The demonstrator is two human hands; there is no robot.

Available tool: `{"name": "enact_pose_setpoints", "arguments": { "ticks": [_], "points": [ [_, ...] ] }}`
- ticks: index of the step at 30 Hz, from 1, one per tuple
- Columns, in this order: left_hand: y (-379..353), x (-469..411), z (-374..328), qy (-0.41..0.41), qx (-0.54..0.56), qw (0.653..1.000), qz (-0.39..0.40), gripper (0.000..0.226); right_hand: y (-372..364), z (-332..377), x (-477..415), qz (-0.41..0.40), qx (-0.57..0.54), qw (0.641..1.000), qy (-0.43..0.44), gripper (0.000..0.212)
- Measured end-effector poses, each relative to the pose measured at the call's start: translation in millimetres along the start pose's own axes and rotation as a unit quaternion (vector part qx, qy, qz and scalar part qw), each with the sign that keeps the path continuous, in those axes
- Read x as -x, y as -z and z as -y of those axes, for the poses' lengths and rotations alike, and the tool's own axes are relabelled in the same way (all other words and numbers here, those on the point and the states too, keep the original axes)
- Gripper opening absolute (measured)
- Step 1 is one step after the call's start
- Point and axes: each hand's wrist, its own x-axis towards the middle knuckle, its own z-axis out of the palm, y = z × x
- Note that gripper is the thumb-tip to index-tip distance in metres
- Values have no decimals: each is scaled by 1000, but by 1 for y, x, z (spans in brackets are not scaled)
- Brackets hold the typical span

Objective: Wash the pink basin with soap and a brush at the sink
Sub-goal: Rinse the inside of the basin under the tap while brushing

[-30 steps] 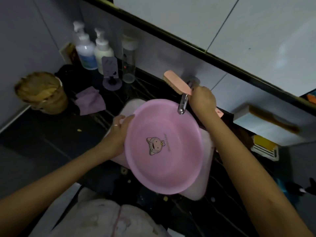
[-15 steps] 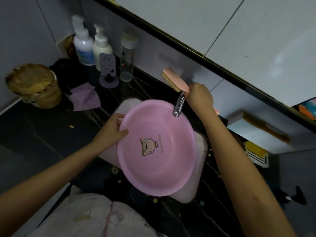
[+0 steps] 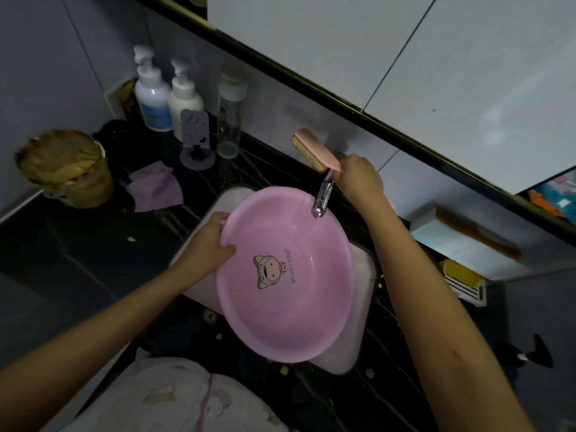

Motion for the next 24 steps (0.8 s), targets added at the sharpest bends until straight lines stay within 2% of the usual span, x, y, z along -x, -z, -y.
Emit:
{"name": "enact_pose_setpoints", "arguments": {
  "ticks": [24],
  "points": [
    [-3, 7, -4, -49, 5, 998, -30, 51, 5, -1, 3, 18, -4, 1000, 8, 30]
  ]
}}
